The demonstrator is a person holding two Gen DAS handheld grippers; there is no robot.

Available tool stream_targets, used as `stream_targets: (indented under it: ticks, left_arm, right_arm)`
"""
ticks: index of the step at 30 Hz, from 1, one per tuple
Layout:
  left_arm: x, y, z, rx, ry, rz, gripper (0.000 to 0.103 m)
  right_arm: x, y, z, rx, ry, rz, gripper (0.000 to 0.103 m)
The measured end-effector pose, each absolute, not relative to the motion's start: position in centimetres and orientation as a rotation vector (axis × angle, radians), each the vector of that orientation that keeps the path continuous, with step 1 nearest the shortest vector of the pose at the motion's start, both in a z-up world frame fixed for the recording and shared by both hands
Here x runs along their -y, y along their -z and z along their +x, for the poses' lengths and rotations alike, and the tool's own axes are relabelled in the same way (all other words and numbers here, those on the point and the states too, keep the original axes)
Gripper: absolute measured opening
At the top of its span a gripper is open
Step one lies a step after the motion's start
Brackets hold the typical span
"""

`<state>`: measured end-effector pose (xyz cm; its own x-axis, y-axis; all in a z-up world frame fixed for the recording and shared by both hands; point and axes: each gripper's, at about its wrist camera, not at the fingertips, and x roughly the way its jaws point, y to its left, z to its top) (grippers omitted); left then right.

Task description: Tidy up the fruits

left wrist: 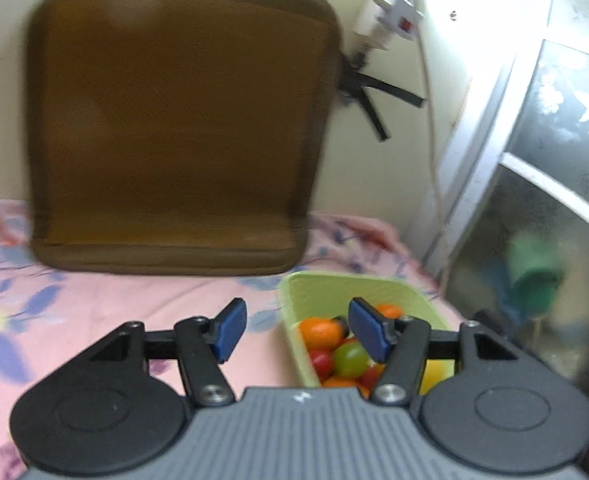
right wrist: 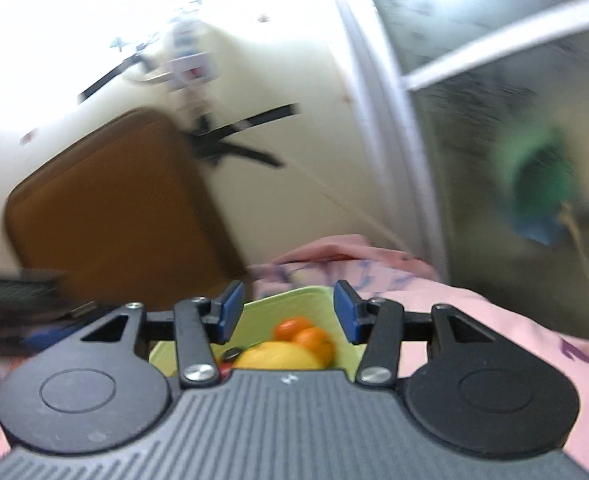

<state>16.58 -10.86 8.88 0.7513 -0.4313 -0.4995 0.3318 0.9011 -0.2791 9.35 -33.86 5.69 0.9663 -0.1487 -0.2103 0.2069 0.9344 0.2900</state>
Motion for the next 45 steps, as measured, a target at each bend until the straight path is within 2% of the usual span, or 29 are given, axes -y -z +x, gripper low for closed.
stream_targets:
  ticks: [3,4,5,7,9,12,14,19,23,29,45]
  left_arm:
    - [10.0,-8.8,13.9,-0.592,0.316,-0.098,0.066]
    - [9.7,-8.7,13.0,-0.592,0.292,-0.078,0.071]
    - [9.3,-8.5,11.9,-0.592,0.266,-0.062,0.082]
    - [8.4,-8.2,9.9,-0.590,0.230,-0.045,0.092]
    - [7.7,-7.9,8.3,-0.593,0.208,-0.022,0.094]
    - [7.4,-7.4,6.8,-0.600,0.180,0.008,0.097]
    - [7.3,-7.2,5.9,-0.605,0.177,0.015,0.103]
    - [7.2,-6.7,3.9,-0.627,0.194,0.017,0.103]
    - [6.9,-6.4,2.3,-0.629,0.192,0.020,0.103]
    - [6.3,-5.9,0.9,-0.645,0.147,0.048,0.103]
    - [6.4,-5.4,0.4,-0.646,0.067,0.127,0.103]
  right_arm:
    - [34.2,-5.5,9.2,-0.179,0.229,0.338,0.052]
    - [34.1,-5.5,9.0,-0.174,0.241,0.328,0.053]
    - [33.8,-5.4,8.8,-0.171,0.251,0.314,0.053]
    - [33.2,-5.3,8.5,-0.187,0.245,0.299,0.053]
    - [32.5,-5.3,7.6,-0.222,0.210,0.311,0.054]
    - [31.6,-5.0,5.1,-0.273,0.143,0.338,0.065]
    - [30.9,-4.6,2.8,-0.301,0.110,0.358,0.067]
    - [28.9,-4.0,-1.0,-0.397,0.033,0.356,0.072]
    - [27.9,-3.9,-2.8,-0.431,0.005,0.390,0.082]
    - [27.1,-4.3,-3.2,-0.467,-0.011,0.430,0.086]
    - [25.6,-4.1,-3.4,-0.507,-0.038,0.418,0.090]
